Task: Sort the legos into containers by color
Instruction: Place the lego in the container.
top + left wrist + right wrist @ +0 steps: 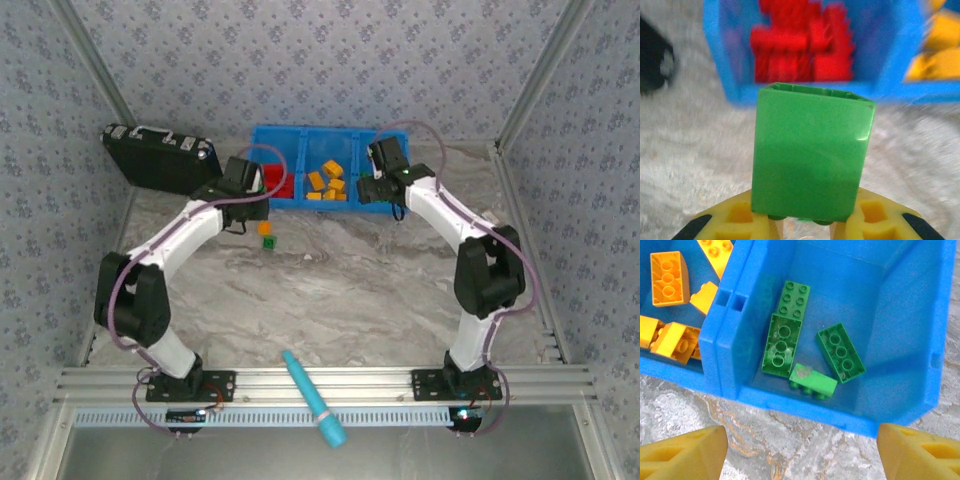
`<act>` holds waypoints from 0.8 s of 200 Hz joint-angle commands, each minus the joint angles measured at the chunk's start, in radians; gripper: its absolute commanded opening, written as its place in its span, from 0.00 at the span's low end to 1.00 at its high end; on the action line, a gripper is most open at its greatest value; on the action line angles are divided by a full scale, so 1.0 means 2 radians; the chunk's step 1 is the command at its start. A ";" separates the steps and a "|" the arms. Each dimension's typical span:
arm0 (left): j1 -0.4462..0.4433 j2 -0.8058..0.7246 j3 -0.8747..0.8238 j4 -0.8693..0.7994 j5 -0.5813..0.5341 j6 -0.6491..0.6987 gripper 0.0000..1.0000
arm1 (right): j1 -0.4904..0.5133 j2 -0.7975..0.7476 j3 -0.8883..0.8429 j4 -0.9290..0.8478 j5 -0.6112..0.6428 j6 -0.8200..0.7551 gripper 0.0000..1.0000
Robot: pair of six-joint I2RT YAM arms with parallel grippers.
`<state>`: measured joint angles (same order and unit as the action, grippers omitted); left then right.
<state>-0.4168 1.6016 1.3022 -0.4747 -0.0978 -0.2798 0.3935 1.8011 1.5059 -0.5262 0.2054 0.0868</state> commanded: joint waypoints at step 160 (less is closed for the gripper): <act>-0.154 0.442 0.607 -0.038 0.086 -0.029 0.20 | 0.026 -0.485 -0.402 0.001 -0.066 0.263 0.83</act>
<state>-0.7322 2.4149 2.3951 -0.5137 0.0406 -0.3134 0.4072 0.8700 0.7223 -0.4973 0.0727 0.5350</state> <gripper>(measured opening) 0.239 0.821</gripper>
